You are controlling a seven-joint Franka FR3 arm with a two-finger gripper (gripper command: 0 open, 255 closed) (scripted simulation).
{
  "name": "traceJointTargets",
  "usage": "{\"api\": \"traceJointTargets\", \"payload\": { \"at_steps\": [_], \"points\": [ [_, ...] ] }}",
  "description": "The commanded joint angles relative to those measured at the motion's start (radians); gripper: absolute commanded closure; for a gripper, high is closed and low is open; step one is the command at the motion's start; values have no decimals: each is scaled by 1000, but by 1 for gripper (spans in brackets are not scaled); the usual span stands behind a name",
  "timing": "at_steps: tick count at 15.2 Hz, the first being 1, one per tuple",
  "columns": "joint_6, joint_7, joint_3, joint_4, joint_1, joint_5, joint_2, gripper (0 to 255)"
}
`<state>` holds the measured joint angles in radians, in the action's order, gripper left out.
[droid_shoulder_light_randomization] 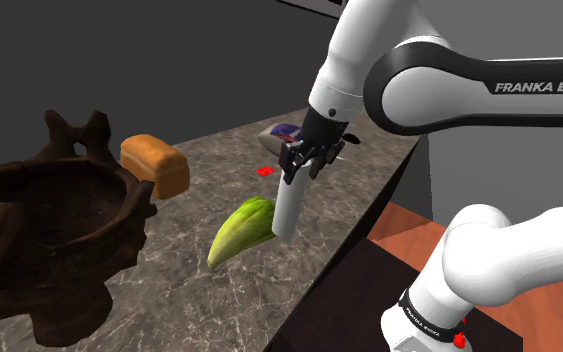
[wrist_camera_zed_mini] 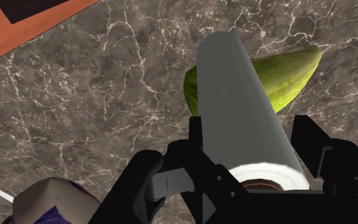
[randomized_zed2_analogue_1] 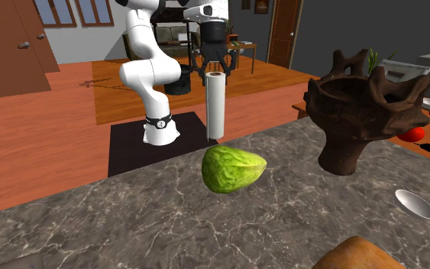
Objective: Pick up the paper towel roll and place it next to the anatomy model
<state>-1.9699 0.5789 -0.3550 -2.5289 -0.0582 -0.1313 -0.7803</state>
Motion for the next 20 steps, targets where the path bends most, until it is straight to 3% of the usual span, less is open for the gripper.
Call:
{"api": "traceJointTargets", "payload": {
  "at_steps": [1, 20],
  "points": [
    [28, -3, 6, 27, 3, 4, -1, 255],
    [265, -16, 41, 309, 27, 38, 44, 255]
  ]
}}
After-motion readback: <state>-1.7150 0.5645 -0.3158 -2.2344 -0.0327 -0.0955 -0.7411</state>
